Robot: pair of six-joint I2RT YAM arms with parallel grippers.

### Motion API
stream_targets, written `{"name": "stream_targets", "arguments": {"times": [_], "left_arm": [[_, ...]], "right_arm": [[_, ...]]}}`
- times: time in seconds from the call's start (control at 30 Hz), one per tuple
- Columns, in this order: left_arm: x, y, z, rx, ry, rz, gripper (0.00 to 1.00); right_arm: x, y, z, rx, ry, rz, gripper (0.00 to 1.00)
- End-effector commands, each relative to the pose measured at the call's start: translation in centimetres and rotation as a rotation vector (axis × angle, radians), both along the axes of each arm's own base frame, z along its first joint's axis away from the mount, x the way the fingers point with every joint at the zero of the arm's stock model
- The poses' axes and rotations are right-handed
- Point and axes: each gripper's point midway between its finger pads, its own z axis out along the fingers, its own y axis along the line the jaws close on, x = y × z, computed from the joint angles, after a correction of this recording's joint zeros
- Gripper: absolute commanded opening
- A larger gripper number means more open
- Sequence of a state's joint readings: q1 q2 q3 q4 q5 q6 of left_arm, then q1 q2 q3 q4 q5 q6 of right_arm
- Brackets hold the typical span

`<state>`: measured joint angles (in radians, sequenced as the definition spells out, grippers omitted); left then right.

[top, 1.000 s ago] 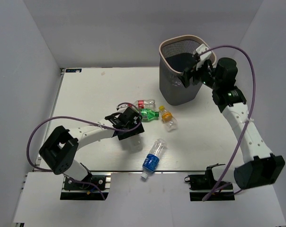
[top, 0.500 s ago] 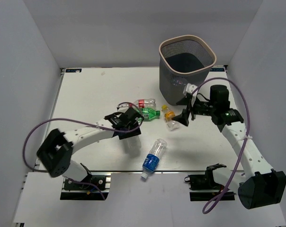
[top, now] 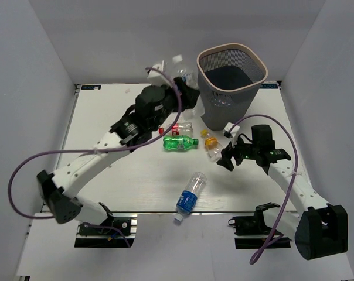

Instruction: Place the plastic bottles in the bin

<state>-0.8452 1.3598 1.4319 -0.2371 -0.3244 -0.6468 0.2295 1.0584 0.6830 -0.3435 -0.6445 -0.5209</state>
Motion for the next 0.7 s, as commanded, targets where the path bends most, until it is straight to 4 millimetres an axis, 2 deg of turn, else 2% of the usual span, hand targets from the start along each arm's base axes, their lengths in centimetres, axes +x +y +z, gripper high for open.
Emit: {"name": "stream_targets", "arguments": {"times": [0.0,0.03,0.07,0.1,0.13,0.2,0.23,0.3,0.37,0.4,0.43,0.5,0.53,0.57,0.6,0.63,0.67], "left_arm": [[3.4,-2.9,6.1,-0.042,-0.231,-0.011,0.18],[3.8,-3.2,9.7,-0.087,-0.305,-0.003,0.19],[4.5,-3.9,10.4,-0.094,-0.324,-0.001,0.24],[5.5,-4.3,10.9,-0.096,-0.342,0.010,0.26],[6.7,-5.9,11.6,-0.116,-0.362,0.003,0.27],[7.9,-7.1,11.9,-0.133,-0.378,0.005,0.30],[8.9,-8.2,12.1,-0.151,-0.394,0.007,0.34],[9.9,-8.9,11.9,-0.174,-0.395,0.028,0.37],[10.8,-9.4,12.1,-0.201,-0.399,0.048,0.50],[12.4,-10.1,10.1,-0.184,-0.373,0.063,0.62],[12.6,-10.3,10.8,-0.199,-0.386,0.065,0.62],[13.5,-11.3,9.6,-0.180,-0.369,0.063,0.69],[14.3,-12.1,9.0,-0.176,-0.365,0.062,0.86],[14.7,-12.3,8.6,-0.171,-0.359,0.071,0.93],[14.9,-12.5,8.3,-0.166,-0.355,0.071,0.98],[15.3,-12.2,8.9,-0.177,-0.367,0.081,1.00],[15.6,-12.4,8.2,-0.169,-0.360,0.080,1.00]], "right_arm": [[1.7,-0.9,-0.8,-0.028,-0.030,-0.095,0.79],[1.7,-1.0,-1.0,-0.029,-0.023,-0.102,0.76],[1.6,-1.1,-1.5,-0.037,-0.008,-0.109,0.73],[1.6,-1.2,-1.8,-0.040,-0.001,-0.116,0.70],[1.6,-1.2,-1.8,-0.038,0.005,-0.120,0.57],[1.5,-1.2,-1.9,-0.033,0.013,-0.132,0.43],[1.6,-1.3,-1.9,-0.032,0.005,-0.142,0.40],[1.5,-1.4,-1.7,-0.026,-0.008,-0.151,0.40],[1.7,-1.5,-1.8,-0.024,-0.018,-0.165,0.50],[1.6,-1.6,-1.8,-0.025,-0.018,-0.170,0.57],[1.7,-1.6,-1.7,-0.021,-0.027,-0.176,0.64],[1.8,-1.6,-1.5,-0.017,-0.031,-0.181,0.76],[2.0,-1.5,-1.0,-0.004,-0.045,-0.184,0.82],[2.0,-1.4,-1.0,0.003,-0.045,-0.187,0.90],[2.1,-1.4,-0.9,0.013,-0.040,-0.201,0.90],[2.2,-1.1,-0.8,0.027,-0.033,-0.205,0.90],[2.4,-1.1,-0.7,0.035,-0.032,-0.210,0.90]]}}
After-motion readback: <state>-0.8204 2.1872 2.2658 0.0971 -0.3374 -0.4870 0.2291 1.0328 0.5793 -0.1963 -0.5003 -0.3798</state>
